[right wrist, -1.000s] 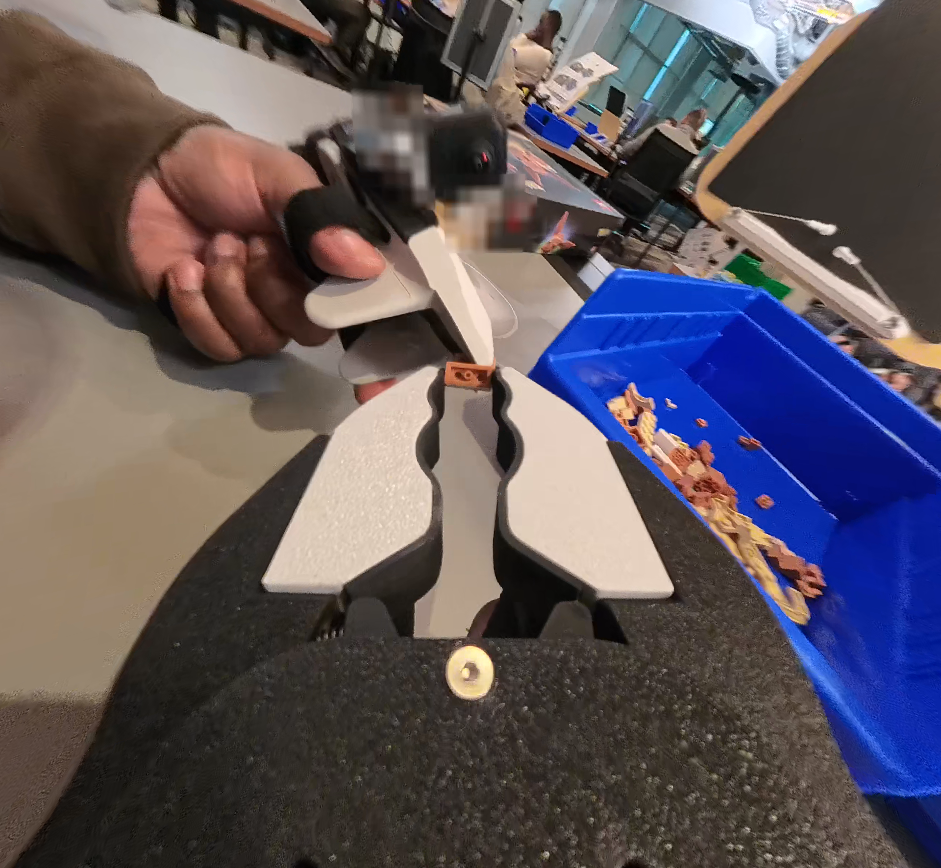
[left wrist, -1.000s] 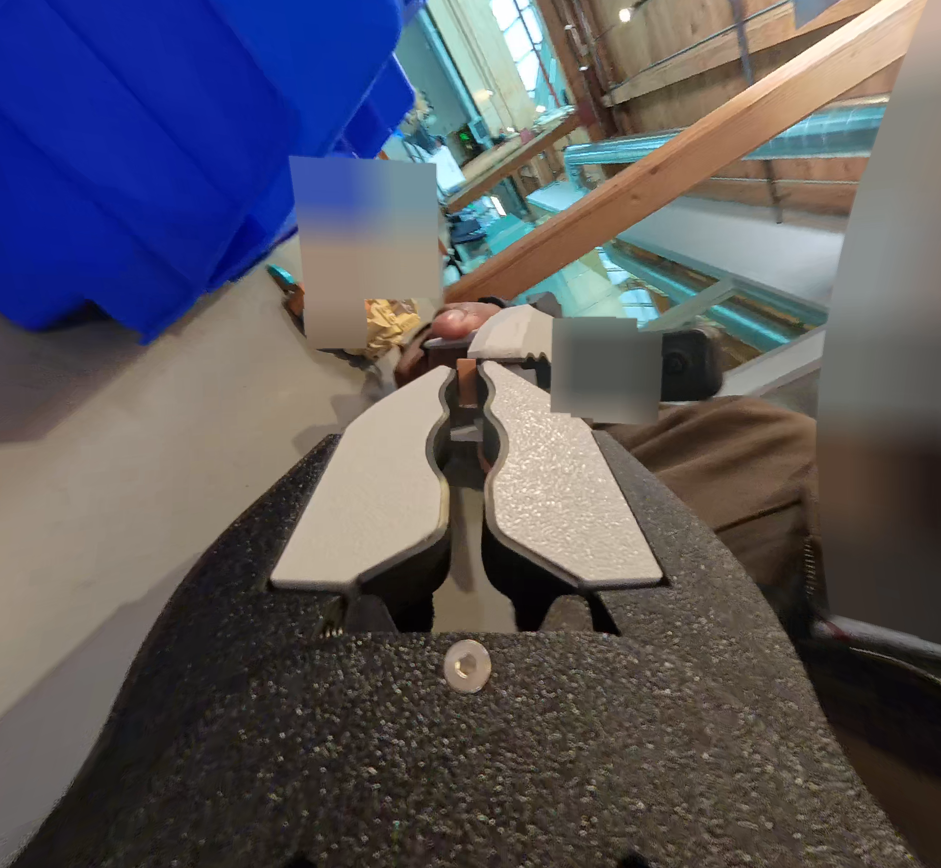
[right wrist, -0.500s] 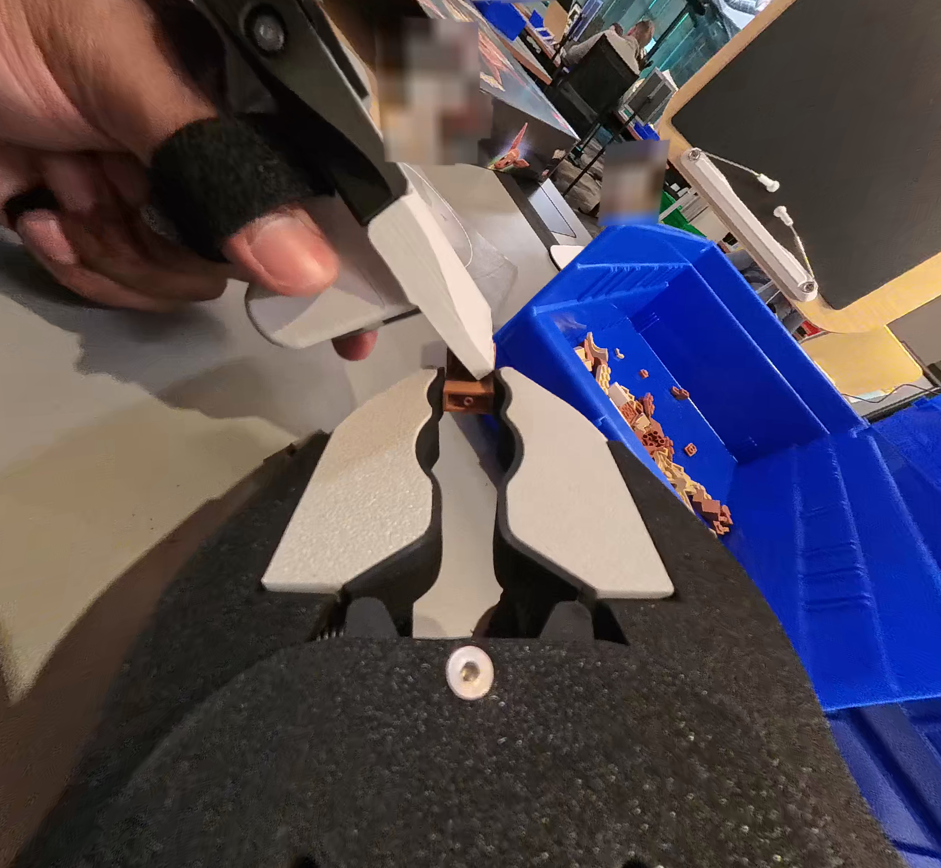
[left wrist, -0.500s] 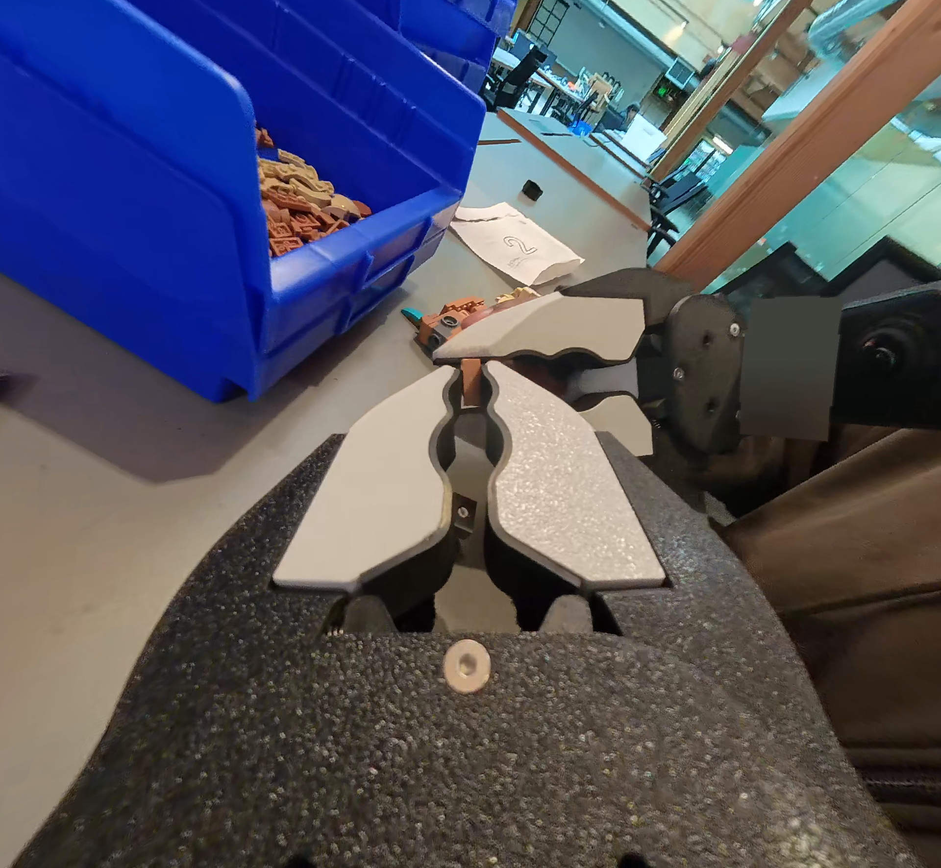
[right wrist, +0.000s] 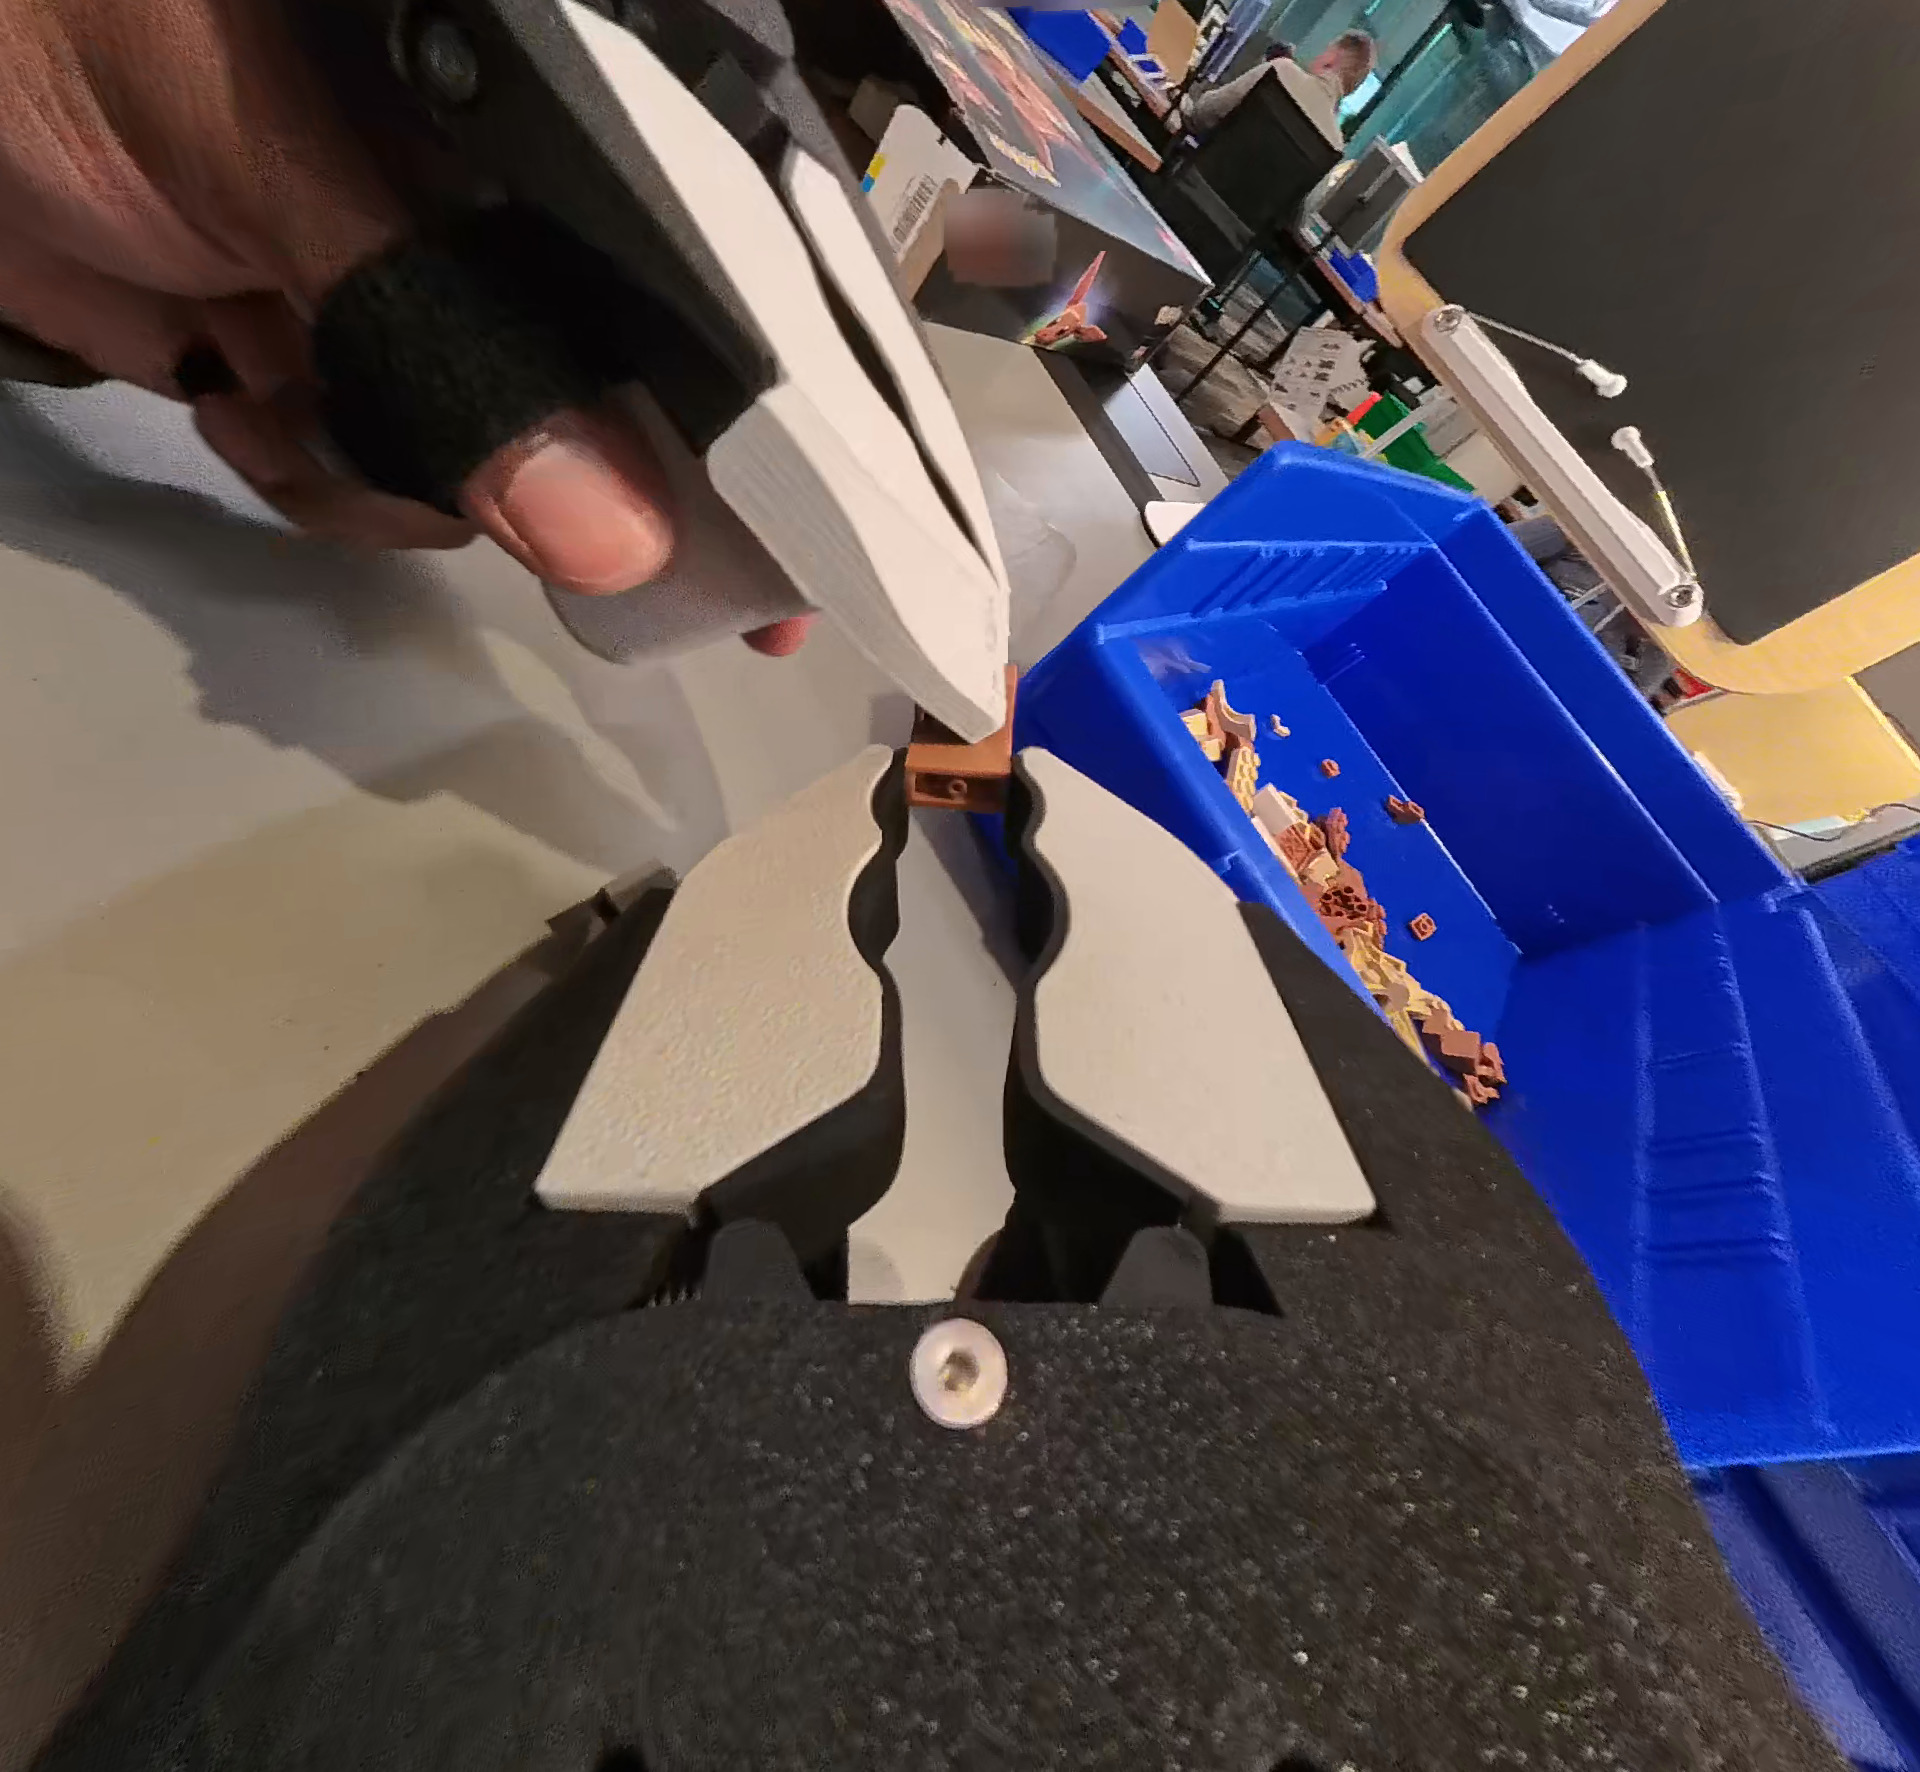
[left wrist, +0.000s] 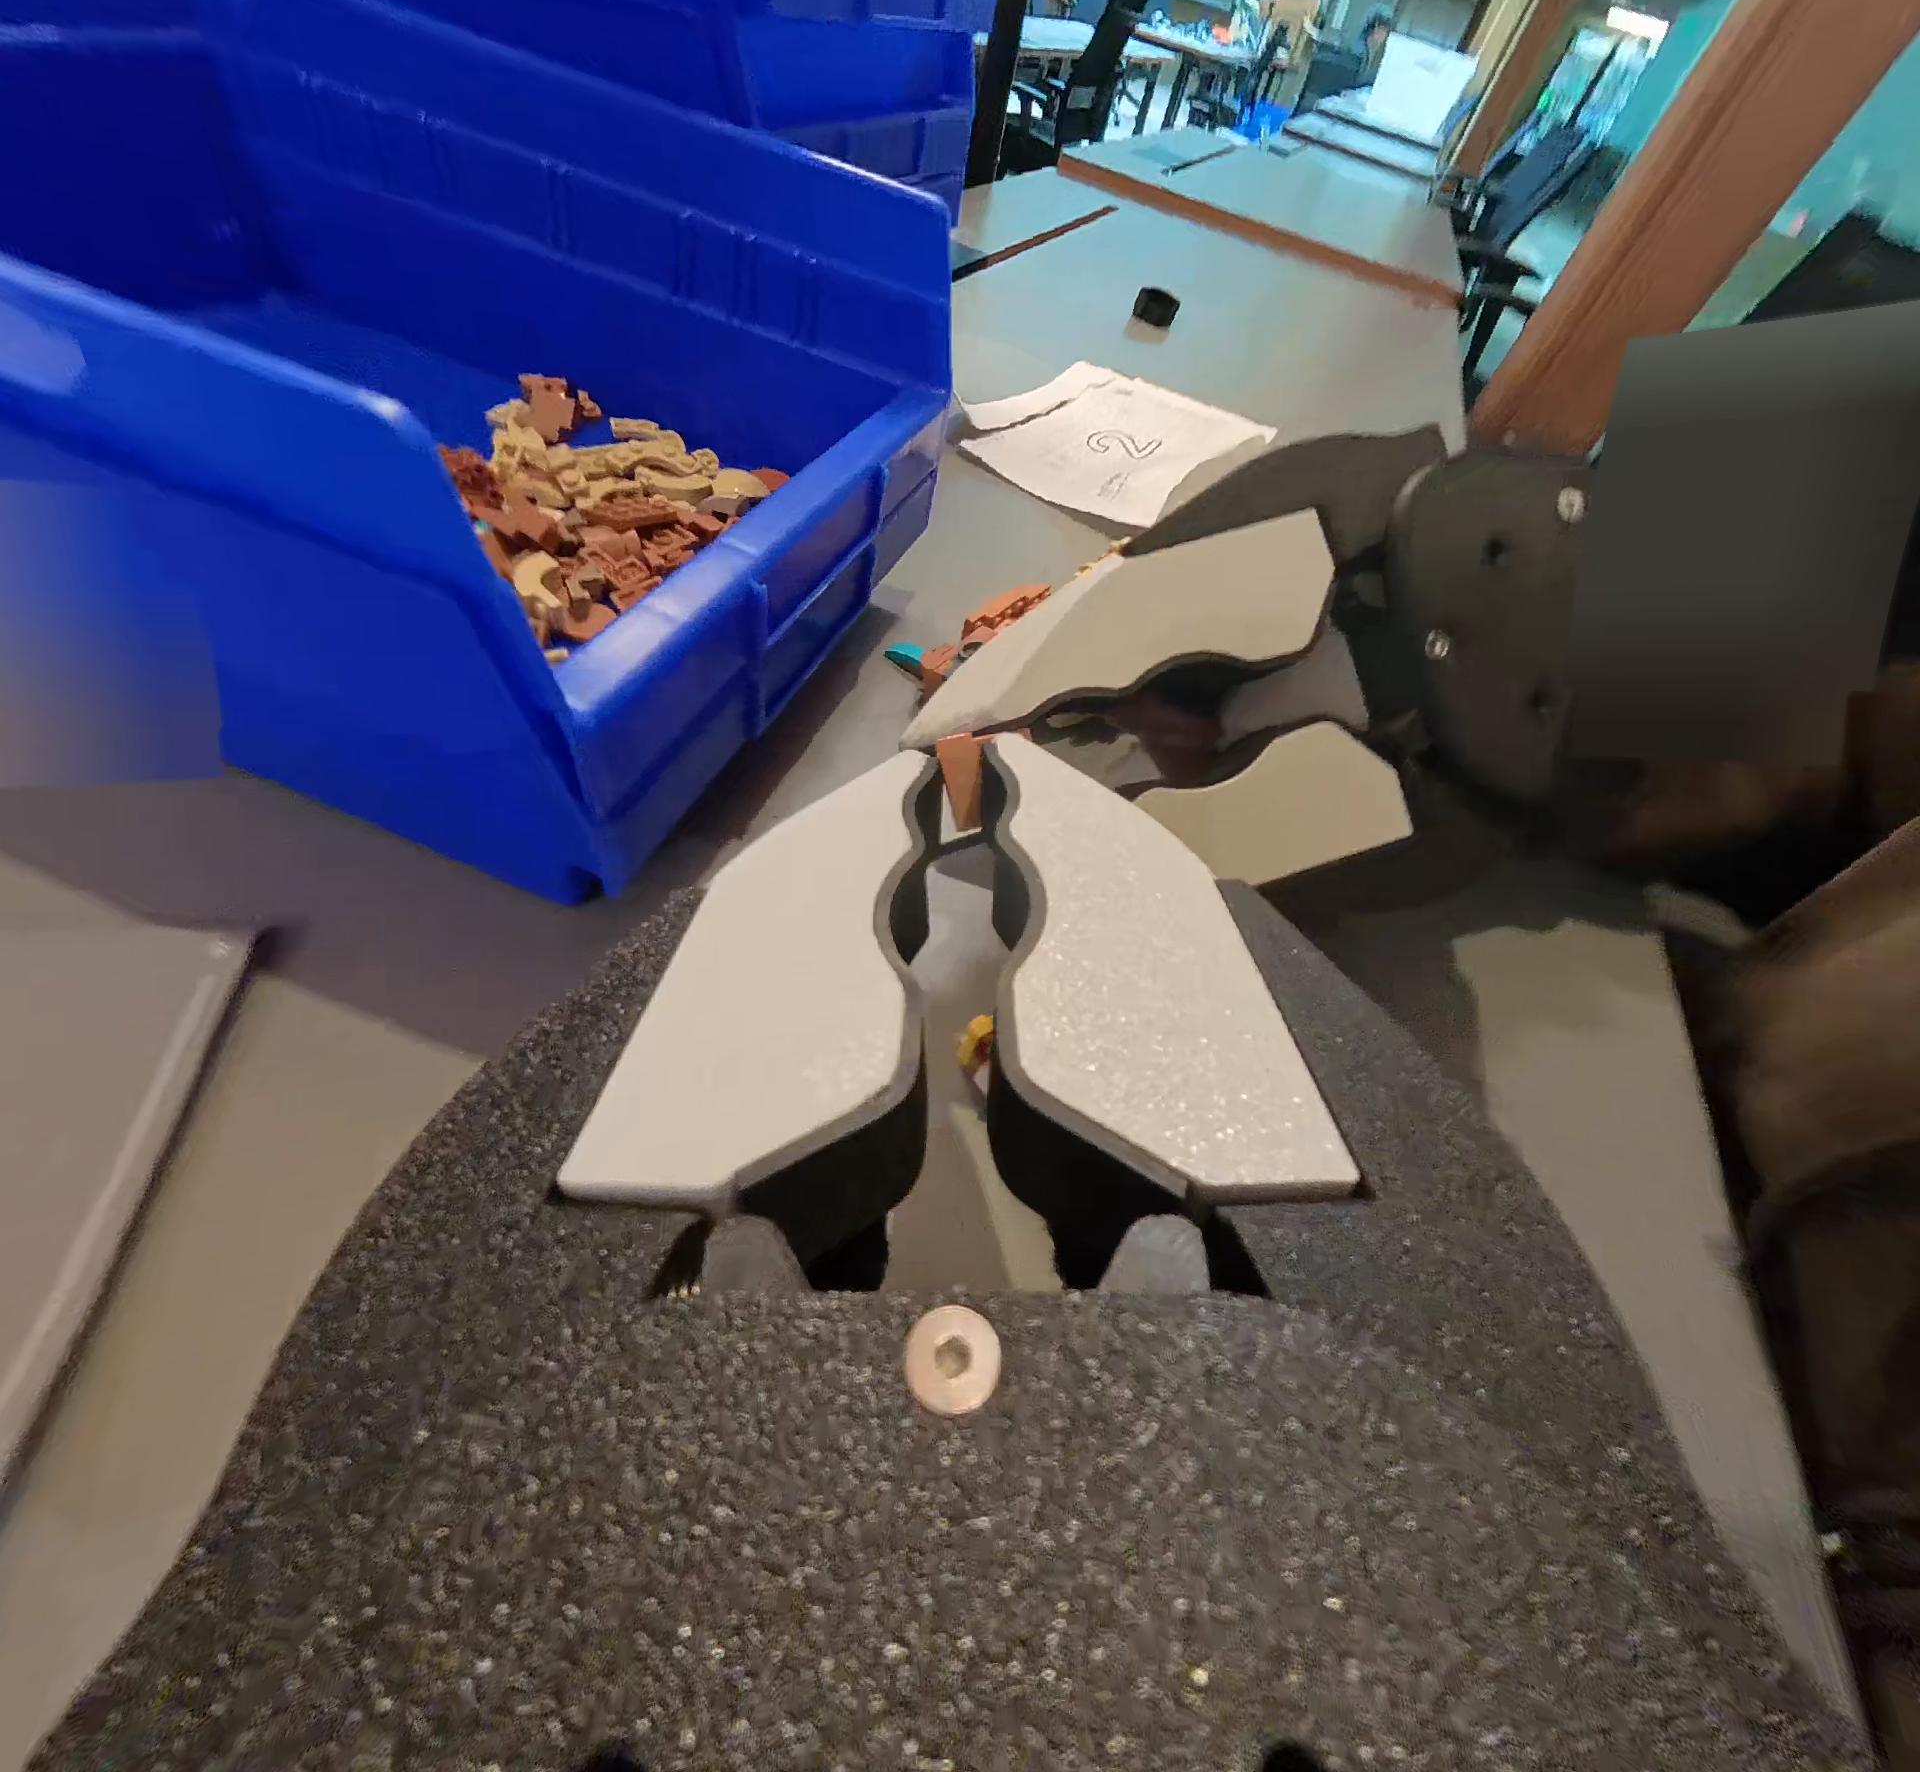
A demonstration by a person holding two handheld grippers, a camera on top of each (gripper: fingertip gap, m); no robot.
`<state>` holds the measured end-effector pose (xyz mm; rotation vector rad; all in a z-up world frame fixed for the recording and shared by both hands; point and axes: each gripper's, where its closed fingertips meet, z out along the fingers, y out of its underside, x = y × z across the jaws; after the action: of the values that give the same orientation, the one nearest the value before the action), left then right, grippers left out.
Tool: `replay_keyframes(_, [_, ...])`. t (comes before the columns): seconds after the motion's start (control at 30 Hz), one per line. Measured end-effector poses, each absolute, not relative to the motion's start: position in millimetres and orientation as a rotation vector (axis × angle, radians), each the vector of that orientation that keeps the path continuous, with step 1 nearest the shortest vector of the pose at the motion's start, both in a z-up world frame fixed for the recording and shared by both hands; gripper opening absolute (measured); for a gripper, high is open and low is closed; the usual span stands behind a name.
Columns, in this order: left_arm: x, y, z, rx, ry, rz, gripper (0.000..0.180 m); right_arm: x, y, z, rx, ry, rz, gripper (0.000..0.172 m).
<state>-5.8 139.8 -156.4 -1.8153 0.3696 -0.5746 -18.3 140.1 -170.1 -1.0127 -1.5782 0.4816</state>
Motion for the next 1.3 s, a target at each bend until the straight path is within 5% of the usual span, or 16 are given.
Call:
replay_keyframes(0.6, [-44, 143, -152, -1.775, 0.506, -0.435, 0.006, -11, 124, -173, -1.049, -1.697, 0.704, 0.017])
replay_keyframes(0.9, [-44, 148, -166, -1.841, 0.39, -0.553, 0.006, -21, 235, -103, -1.265, -1.356, 0.436, 0.018])
replay_keyframes(1.07, [-46, 146, -164, -1.819, 0.384, -0.545, 0.006, -30, 278, -121, -1.48, -1.381, 0.41, 0.051])
replay_keyframes(1.3, [-37, 146, -135, -1.713, 0.45, -0.495, 0.006, 5, 236, -108, -1.35, -1.363, 0.539, 0.04])
